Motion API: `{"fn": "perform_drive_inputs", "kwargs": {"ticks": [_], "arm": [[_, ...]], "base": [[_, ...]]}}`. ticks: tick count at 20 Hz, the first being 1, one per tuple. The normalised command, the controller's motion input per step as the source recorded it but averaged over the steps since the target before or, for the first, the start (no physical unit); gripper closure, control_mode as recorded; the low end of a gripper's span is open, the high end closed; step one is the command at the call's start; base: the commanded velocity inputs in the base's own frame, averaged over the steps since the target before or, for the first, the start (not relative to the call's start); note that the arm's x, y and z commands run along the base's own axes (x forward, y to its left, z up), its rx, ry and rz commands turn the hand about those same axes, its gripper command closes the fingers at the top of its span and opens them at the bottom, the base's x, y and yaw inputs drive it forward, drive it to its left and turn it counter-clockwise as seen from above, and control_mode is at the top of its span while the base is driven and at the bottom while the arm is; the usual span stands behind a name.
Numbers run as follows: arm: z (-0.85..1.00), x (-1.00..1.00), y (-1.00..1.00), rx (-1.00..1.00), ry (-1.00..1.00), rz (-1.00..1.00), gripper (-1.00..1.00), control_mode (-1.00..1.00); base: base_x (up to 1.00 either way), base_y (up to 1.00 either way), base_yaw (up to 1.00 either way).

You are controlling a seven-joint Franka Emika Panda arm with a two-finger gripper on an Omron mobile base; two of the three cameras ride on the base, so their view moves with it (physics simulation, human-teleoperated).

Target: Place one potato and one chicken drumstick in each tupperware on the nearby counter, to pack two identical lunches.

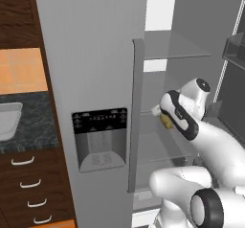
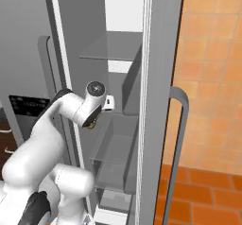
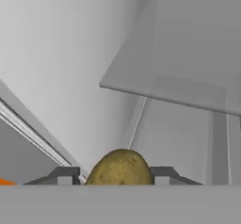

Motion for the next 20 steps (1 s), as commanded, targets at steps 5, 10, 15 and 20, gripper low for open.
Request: {"fn": "perform_drive_inputs", "kwargs": {"ticks": [5,10,15,20], "arm": [[1.00,-0.91,0.02,-0.22,-0.06,0.13,1.00,-1.00],[1.00,-0.79,0.00,-0.06,0.10,0.00,1.00,-1.00],[1.00,-0.65,0.01,0.00,0.05,0.00,1.00,-1.00],[0.69,-0.44,0.05,-0.01,-0.10,0.00,1.00,-1.00]], "base": [[0.00,0.00,0.00],[0.00,0.00,0.00],[0.00,0.00,0.00],[0.00,0.00,0.00]]}}
